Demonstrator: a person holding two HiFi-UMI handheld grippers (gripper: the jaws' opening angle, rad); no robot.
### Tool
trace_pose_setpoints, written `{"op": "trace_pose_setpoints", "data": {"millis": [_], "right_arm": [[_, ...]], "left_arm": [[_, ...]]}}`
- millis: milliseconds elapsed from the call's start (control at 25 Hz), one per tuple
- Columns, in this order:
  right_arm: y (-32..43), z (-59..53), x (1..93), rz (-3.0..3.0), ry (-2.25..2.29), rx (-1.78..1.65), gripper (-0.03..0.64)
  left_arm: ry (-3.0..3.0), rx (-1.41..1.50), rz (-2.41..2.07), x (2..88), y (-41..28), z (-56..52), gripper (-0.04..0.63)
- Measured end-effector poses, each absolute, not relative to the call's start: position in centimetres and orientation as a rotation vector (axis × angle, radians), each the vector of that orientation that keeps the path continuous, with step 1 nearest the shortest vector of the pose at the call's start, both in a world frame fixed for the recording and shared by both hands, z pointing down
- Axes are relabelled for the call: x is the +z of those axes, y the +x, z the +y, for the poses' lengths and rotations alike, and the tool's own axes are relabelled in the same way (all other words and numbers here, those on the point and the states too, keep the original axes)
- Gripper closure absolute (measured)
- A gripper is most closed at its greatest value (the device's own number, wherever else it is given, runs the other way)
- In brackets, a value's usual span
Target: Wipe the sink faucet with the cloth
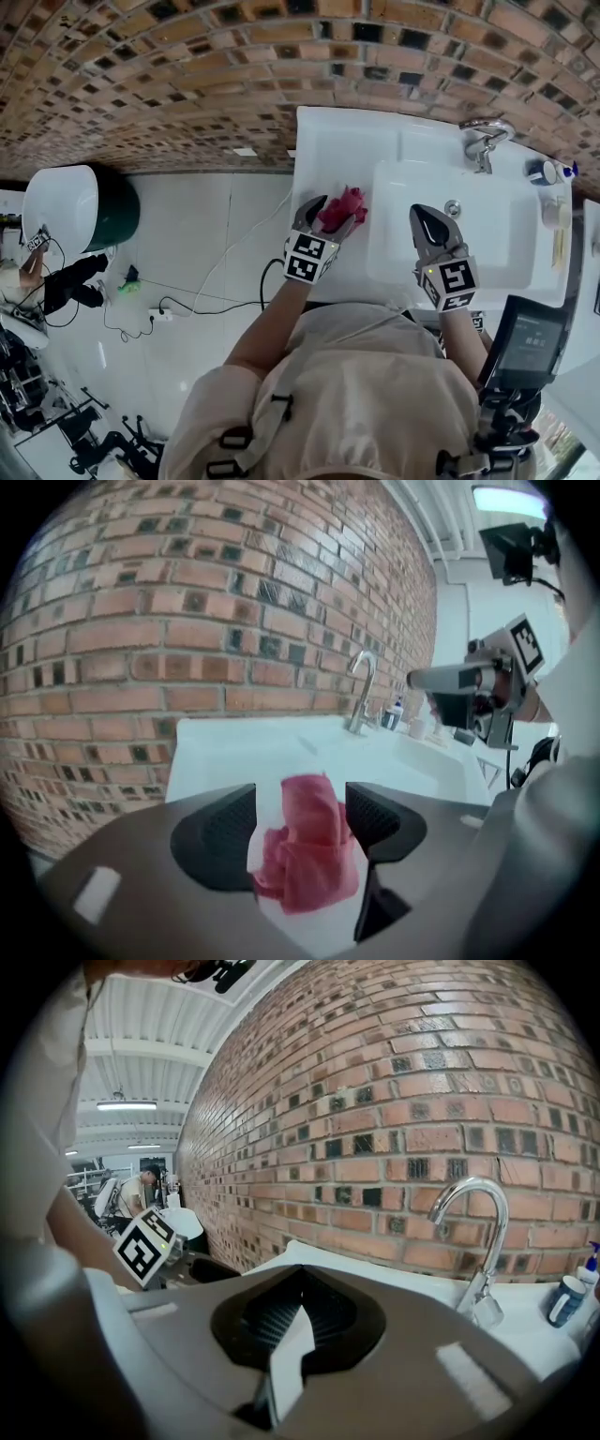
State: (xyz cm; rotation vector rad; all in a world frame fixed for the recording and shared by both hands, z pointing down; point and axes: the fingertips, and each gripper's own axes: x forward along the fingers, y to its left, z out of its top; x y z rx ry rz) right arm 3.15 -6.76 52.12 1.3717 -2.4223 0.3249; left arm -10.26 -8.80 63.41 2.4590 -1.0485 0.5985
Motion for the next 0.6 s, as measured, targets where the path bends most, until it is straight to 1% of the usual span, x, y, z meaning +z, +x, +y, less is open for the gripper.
{"op": "trace_pose_setpoints", "data": {"millis": [160,400,480,520,600], "right_arm": [[3.3,-7.7,50.5,-2.447,1.391,0.28,0.627],[4.1,-9.9,45.0,-2.54,1.438,0.125,0.627],[4.8,-10.7,42.9,-2.555,1.476,0.073,0.627],[5.2,-11.1,42.0,-2.557,1.497,0.05,0.627],[6.0,-11.8,40.4,-2.558,1.541,0.015,0.627]], "left_arm": [[2.534,0.32,-1.163,56.4,-10.2,-11.2,0.324],[2.713,0.079,-1.2,46.1,-7.7,-14.1,0.337],[2.776,0.02,-1.174,43.0,-6.5,-14.3,0.367],[2.805,0.005,-1.16,41.8,-6.0,-14.4,0.394],[2.852,-0.004,-1.138,40.1,-5.0,-14.4,0.496]]}}
